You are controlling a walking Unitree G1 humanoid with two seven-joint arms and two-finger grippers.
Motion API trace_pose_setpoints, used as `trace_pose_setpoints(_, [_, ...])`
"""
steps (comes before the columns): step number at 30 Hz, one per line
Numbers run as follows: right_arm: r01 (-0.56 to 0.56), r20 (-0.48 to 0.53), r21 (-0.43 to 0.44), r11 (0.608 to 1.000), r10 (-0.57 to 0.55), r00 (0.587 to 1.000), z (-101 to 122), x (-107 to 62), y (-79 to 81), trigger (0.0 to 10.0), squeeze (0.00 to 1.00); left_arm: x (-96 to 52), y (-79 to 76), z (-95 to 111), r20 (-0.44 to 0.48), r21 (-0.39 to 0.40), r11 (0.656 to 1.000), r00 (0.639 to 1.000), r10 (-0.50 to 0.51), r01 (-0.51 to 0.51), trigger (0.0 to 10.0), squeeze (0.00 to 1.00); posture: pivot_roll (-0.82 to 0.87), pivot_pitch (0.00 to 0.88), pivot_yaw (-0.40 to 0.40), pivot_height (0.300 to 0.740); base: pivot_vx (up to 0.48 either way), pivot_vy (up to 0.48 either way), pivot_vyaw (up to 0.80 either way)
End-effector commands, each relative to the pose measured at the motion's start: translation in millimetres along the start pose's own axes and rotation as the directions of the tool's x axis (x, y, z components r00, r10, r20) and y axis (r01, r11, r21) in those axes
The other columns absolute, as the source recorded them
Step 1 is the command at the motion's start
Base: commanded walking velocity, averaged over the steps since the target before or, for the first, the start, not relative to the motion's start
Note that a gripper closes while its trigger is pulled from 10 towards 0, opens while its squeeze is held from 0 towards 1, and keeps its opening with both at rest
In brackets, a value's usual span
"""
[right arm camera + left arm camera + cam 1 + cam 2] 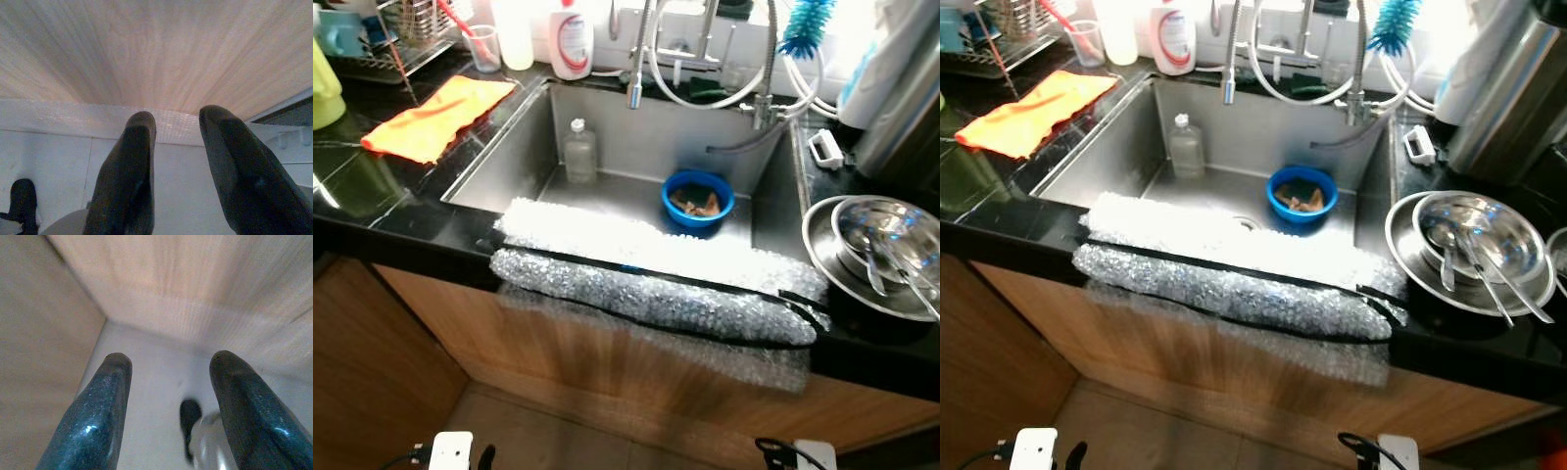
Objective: Kitchen organization
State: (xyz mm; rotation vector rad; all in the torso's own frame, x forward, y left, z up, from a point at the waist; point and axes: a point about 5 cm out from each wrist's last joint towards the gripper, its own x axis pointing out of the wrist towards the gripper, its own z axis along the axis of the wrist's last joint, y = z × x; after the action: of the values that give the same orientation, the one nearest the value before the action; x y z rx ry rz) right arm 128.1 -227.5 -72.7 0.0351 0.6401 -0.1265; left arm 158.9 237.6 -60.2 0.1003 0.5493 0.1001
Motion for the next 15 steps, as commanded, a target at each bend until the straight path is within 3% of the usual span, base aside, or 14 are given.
trace_pose_setpoints(1, [-0.011, 0.031, 0.023, 1.0, 0.011, 0.999, -2, -4.6, 0.8, 10.0, 0.0, -3.3, -3.7, -1, 0.018, -0.019, 1.0, 1.0, -0.006, 0.006, 10.0, 0.0, 0.06, 0.083, -0.052, 0.74, 0.0, 0.0, 0.0])
trace_pose_setpoints(7, [-0.019, 0.03, 0.028, 0.999, 0.018, 0.999, -11, -13.5, 1.5, 10.0, 0.0, -5.9, -4.7, 6, 0.086, -0.018, 1.0, 0.996, -0.003, 0.004, 10.0, 0.0, 0.06, 0.073, -0.046, 0.74, 0.0, 0.0, 0.0])
trace_pose_setpoints(10, [0.002, 0.078, 0.03, 1.0, -0.004, 0.997, -8, -17.6, 0.5, 10.0, 0.0, -9.4, 1.8, 13, 0.142, -0.016, 0.999, 0.989, 0.035, -0.033, 10.0, 0.0, 0.05, 0.064, -0.042, 0.74, 0.0, 0.0, 0.0])
trace_pose_setpoints(13, [0.041, 0.178, -0.013, 0.999, -0.038, 0.983, 3, -23.6, -3.8, 10.0, 0.0, -15.2, 15.6, 36, 0.251, -0.047, 0.992, 0.96, 0.127, -0.119, 10.0, 0.0, 0.04, 0.06, -0.042, 0.74, 0.0, 0.0, 0.0])
trace_pose_setpoints(14, [0.069, 0.226, 0.007, 0.998, -0.069, 0.972, 11, -24.8, -7.5, 10.0, 0.0, -19.2, 19.3, 59, 0.334, -0.04, 0.99, 0.932, 0.143, -0.138, 10.0, 0.0, 0.04, 0.059, -0.042, 0.74, 0.0, 0.0, 0.0])
trace_pose_setpoints(15, [0.069, 0.226, 0.007, 0.998, -0.069, 0.972, 11, -24.8, -7.5, 10.0, 0.0, -19.2, 19.3, 59, 0.334, -0.04, 0.99, 0.932, 0.143, -0.138, 10.0, 0.0, 0.04, 0.059, -0.042, 0.74, 0.0, 0.0, 0.0])
